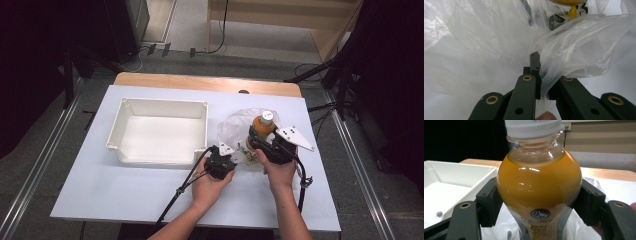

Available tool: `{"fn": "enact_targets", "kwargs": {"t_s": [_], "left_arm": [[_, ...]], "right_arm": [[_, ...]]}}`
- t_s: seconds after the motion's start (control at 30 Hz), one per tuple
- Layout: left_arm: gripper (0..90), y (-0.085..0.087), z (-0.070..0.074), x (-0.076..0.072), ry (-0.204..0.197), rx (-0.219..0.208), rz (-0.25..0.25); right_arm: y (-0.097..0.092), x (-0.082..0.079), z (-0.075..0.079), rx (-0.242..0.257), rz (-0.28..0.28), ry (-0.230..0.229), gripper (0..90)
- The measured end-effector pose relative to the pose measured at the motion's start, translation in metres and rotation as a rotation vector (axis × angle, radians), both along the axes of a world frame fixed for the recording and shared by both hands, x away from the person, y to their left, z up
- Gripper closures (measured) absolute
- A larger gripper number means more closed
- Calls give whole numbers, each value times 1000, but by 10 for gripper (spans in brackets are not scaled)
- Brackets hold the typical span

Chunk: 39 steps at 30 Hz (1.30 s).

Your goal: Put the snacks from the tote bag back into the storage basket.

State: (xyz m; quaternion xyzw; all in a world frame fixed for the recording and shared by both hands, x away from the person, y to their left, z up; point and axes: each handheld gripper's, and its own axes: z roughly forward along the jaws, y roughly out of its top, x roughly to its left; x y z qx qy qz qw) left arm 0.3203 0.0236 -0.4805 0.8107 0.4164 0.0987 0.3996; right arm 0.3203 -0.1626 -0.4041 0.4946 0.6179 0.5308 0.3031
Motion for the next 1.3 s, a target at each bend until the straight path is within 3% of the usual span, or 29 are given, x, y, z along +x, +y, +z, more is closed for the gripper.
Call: {"fn": "enact_targets", "kwargs": {"t_s": [0.13,0.27,0.43,0.5,0.63,0.9,1.17,1.3], "left_arm": [[874,2,0,2,16,-16,3],[830,3,1,-1,-12,-21,-5],[669,11,4,-4,-42,-104,-4],[593,13,6,-8,-67,-132,-30],[425,19,10,-17,-123,-132,-43],[199,41,15,-32,-171,-173,-83],[130,64,18,-49,-222,-197,-89],[105,79,20,-56,-247,-187,-74]], "right_arm": [[-1,-6,9,11,-3,-18,319],[-1,-11,14,8,-6,-27,319],[0,-13,13,-8,1,-10,319],[1,-13,12,-12,6,-6,319],[2,-15,12,-16,14,-2,319],[2,-19,15,-9,20,-5,319],[4,-20,11,-16,21,8,318],[4,-21,11,-11,22,13,318]]}}
